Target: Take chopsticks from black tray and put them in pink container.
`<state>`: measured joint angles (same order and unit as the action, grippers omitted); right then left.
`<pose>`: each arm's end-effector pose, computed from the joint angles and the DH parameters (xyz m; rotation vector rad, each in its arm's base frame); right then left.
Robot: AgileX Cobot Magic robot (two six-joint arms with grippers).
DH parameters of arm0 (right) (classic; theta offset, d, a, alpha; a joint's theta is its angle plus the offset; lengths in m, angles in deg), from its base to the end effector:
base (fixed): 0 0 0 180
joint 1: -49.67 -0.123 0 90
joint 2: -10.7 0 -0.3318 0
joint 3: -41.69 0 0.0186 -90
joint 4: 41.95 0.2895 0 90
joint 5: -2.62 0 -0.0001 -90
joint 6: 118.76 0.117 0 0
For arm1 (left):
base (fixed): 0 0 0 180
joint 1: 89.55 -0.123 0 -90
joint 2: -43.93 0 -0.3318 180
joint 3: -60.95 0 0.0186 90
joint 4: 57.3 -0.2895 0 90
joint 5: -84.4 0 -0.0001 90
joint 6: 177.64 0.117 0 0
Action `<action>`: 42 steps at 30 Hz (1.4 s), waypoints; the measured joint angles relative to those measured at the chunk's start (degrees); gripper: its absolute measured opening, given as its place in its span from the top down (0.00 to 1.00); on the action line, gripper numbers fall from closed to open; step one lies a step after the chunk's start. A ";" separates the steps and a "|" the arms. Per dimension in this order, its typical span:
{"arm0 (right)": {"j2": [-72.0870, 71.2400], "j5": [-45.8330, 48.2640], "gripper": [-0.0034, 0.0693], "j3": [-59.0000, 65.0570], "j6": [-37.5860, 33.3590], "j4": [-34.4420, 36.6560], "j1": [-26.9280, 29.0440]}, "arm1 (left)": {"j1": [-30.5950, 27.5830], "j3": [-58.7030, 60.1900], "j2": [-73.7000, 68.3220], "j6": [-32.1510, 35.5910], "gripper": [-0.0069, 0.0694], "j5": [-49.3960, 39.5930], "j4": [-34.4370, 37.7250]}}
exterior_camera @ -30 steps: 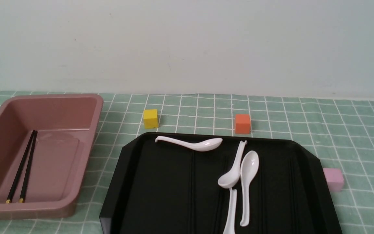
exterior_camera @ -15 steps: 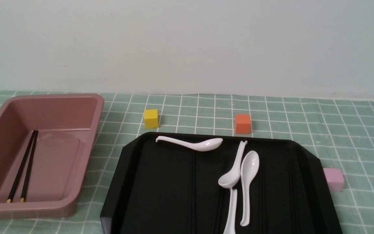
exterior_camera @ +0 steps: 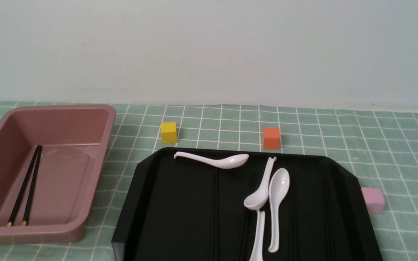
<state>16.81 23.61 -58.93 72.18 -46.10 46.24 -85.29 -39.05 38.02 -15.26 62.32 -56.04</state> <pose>0.0694 0.0011 0.1664 0.0769 1.8571 0.1031 0.0684 -0.0061 0.1601 -0.2339 1.8800 -0.2827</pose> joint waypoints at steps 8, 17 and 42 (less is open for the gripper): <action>0.00 0.00 0.62 0.00 0.00 0.00 0.00 | 0.00 0.00 0.00 0.00 0.91 0.00 0.05; 0.00 0.00 0.62 0.00 0.00 0.00 0.00 | 0.00 0.00 0.00 0.00 0.90 0.00 0.05; 0.00 0.00 0.62 0.00 0.00 0.00 0.00 | 0.00 0.00 0.00 0.00 0.88 0.00 0.05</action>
<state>16.81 23.61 -58.93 72.18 -46.10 46.24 -85.29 -39.05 38.02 -15.26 62.32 -55.99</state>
